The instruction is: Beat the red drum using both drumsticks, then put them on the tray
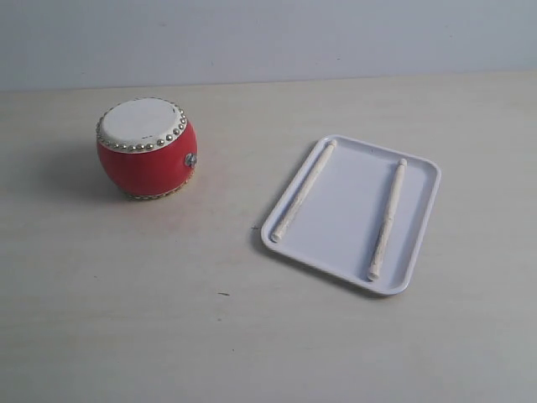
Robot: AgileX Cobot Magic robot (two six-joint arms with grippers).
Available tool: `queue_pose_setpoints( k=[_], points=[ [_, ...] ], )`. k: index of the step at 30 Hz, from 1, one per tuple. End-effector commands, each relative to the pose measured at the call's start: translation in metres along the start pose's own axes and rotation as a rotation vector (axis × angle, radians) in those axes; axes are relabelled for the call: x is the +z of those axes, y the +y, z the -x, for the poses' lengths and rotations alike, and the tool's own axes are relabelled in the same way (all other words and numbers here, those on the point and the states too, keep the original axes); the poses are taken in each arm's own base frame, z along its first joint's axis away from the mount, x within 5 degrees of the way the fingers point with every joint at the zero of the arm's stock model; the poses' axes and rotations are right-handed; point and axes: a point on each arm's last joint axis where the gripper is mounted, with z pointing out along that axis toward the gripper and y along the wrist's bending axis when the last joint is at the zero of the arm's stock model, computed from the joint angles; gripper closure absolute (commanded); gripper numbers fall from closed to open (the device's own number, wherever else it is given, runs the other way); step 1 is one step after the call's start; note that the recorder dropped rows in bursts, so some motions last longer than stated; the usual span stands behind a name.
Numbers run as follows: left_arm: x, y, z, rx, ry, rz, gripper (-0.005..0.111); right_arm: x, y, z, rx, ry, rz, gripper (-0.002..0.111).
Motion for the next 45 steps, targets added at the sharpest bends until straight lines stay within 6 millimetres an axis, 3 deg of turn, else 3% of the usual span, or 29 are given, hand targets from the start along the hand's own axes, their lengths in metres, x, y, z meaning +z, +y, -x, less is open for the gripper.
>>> queue_pose_setpoints(
  k=[1,13,24,30,37,45],
  points=[
    [0.0,0.0,0.0,-0.009,-0.012,0.002,0.107,0.0,-0.001,-0.001,-0.011,-0.007,-0.003,0.108],
    [0.0,0.0,0.0,-0.009,-0.012,0.002,0.107,0.0,-0.003,-0.001,-0.053,-0.004,-0.024,0.108],
    [0.0,0.0,0.0,-0.009,-0.012,0.002,0.107,0.002,-0.015,-0.022,-0.136,0.147,-0.121,0.108],
    [0.0,0.0,0.0,-0.009,-0.012,0.002,0.107,-0.002,-0.026,-0.041,-0.13,0.096,-0.209,0.108],
    [0.0,0.0,0.0,-0.009,-0.012,0.002,0.107,-0.009,-0.039,-0.059,-0.149,-0.223,-0.299,0.108],
    [0.0,0.0,0.0,-0.009,-0.012,0.002,0.107,-0.003,-0.058,-0.107,-0.147,-0.178,-0.387,0.108]
  ],
)
